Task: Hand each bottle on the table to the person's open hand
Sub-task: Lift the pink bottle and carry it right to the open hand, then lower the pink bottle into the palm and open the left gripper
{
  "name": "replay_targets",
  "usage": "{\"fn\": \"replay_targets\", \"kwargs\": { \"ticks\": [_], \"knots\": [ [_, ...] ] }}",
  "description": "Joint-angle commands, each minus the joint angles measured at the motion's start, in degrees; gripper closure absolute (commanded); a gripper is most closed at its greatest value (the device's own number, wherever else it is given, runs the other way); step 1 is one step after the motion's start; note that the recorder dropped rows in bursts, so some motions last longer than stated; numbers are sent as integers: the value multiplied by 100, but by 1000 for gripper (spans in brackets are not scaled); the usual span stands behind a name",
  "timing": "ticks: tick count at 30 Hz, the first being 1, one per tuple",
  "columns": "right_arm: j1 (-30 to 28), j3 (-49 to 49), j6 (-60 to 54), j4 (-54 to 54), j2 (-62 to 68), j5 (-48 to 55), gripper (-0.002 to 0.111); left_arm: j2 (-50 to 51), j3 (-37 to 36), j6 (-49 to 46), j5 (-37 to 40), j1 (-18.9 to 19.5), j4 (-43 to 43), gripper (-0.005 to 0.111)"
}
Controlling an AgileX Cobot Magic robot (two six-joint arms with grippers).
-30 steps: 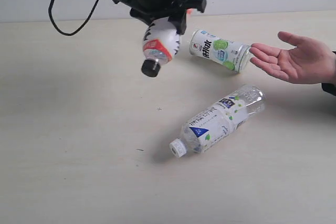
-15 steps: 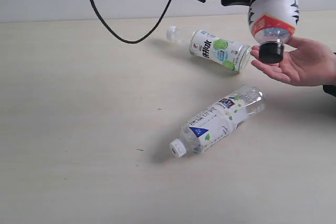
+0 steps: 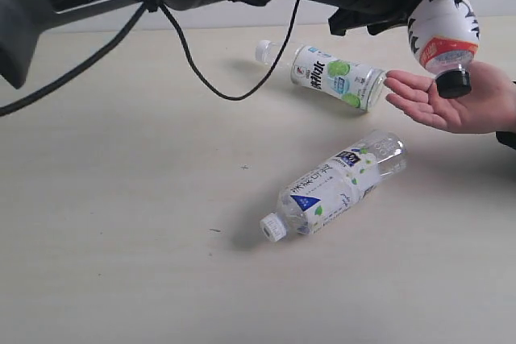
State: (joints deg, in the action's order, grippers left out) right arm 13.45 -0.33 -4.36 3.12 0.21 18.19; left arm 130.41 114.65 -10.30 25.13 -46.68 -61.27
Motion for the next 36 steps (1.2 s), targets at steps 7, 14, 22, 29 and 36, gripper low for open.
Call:
{"fn": "replay_targets", "kwargs": {
  "ticks": [7,14,22,29,36],
  "knots": [
    [26,33,-5,-18,-21,-54,108,549,201,-895,-155,-27,-1017,107],
    [26,33,-5,-22,-21,-54,108,921,584,-895,-110,-38,-1147,107],
    [26,33,-5,-22,-21,-54,108,1266,865,-1043,-133,-209,-1159,107],
    [26,33,-5,-22,-21,-54,108,1359,945,-1070,-192,-204,-1110,107],
    [26,33,-5,-10,-21,-54,108,1359,945,-1201,-169,-204,-1102,107]
  ]
}}
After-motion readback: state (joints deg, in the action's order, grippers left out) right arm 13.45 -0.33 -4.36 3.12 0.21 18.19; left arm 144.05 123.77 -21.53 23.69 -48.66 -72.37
